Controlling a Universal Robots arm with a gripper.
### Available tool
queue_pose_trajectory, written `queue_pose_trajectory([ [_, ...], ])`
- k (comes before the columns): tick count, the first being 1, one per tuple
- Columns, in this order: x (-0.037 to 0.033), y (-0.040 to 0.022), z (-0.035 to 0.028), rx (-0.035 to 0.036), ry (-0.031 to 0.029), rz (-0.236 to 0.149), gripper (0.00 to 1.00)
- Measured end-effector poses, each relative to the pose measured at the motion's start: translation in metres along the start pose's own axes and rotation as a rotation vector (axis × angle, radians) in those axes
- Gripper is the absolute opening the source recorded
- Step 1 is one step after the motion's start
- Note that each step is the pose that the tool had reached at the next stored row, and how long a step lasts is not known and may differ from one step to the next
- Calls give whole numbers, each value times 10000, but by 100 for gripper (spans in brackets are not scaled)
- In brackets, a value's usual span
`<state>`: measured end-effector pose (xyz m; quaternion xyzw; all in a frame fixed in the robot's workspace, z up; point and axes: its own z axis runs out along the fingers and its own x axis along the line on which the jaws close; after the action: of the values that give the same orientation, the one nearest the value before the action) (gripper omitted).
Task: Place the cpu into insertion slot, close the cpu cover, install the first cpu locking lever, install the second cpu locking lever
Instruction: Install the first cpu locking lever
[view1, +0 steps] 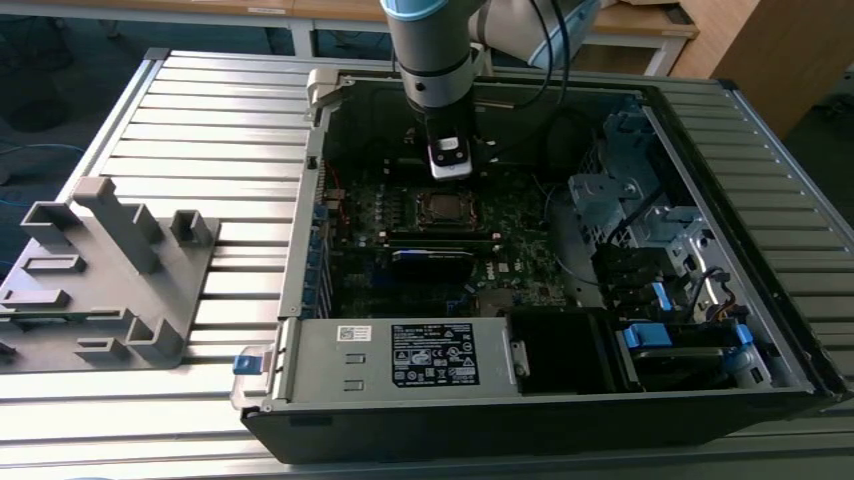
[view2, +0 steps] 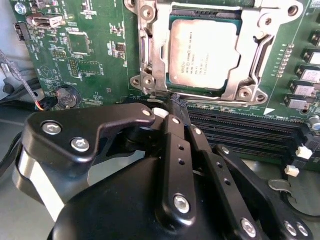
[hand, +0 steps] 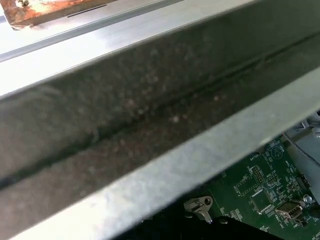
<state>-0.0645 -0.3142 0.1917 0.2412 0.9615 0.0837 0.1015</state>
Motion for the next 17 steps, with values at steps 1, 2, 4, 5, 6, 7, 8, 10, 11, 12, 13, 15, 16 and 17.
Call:
queue_pose_trajectory([
  [1, 0, 0, 1, -1, -1, -1, 11],
  [2, 0, 0, 1, 0, -2, -1, 11],
  [4, 0, 0, 1, 1, -2, -1, 11],
  [5, 0, 0, 0, 1, -2, -1, 11],
  [6, 0, 0, 0, 2, -3, -1, 11],
  [7, 0, 0, 0, 2, -3, -1, 11],
  [8, -1, 1, -2, 3, -3, -1, 11],
  [10, -3, 5, -13, -8, -5, 0, 11],
  [11, -5, 8, -24, -11, -7, 0, 11],
  [12, -7, 11, -40, -7, -4, 0, 11],
  [13, -9, 13, -58, 0, -1, -1, 11],
  [15, -12, 17, -76, -1, -2, 0, 11],
  [16, -12, 17, -76, -3, -1, 0, 11],
  [17, -12, 17, -76, -3, -1, 1, 11],
])
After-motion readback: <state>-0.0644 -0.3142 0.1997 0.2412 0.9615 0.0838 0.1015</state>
